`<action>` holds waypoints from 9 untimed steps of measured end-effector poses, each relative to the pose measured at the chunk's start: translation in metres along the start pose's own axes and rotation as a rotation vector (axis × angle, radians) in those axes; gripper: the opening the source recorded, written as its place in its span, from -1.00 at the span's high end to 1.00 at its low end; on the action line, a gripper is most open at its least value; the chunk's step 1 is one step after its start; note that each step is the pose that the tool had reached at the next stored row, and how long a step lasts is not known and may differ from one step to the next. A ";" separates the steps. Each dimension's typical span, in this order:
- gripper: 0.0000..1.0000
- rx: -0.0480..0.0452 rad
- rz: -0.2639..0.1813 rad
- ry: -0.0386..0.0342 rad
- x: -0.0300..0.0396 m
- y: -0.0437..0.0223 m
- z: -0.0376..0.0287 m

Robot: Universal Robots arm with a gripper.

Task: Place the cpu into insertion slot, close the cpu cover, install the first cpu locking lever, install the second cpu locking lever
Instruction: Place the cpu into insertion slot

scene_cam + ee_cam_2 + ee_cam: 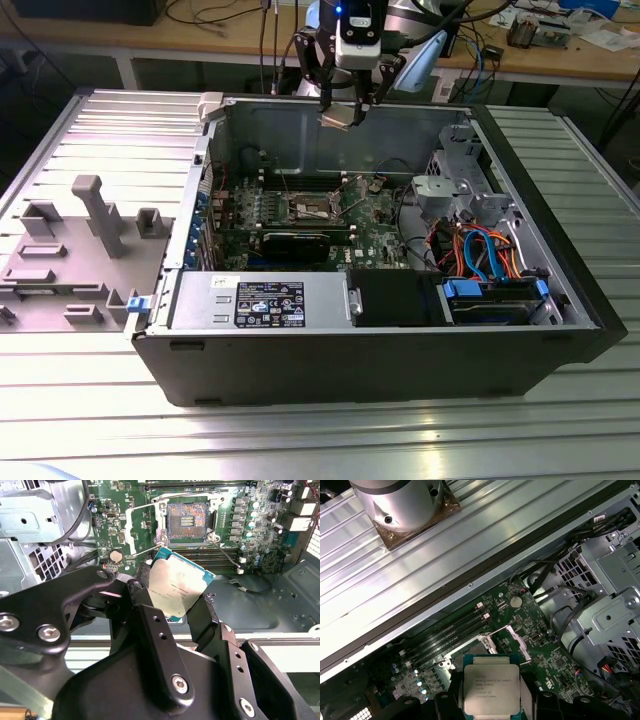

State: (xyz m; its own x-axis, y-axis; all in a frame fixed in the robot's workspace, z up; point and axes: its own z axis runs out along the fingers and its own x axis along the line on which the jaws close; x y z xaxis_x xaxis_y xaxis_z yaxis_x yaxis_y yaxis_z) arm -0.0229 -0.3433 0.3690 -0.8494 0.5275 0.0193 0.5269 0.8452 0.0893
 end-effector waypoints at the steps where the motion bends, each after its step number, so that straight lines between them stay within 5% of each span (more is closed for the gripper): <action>1: -0.08 0.0000 0.001 -0.0001 0.0000 0.0000 0.0000; 9: -0.08 -0.0003 0.016 -0.0014 0.0000 0.0000 0.0000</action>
State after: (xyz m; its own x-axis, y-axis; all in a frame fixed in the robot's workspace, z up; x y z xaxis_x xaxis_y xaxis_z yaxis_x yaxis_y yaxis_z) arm -0.0230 -0.3433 0.3690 -0.8408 0.5410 0.0194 0.5404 0.8366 0.0893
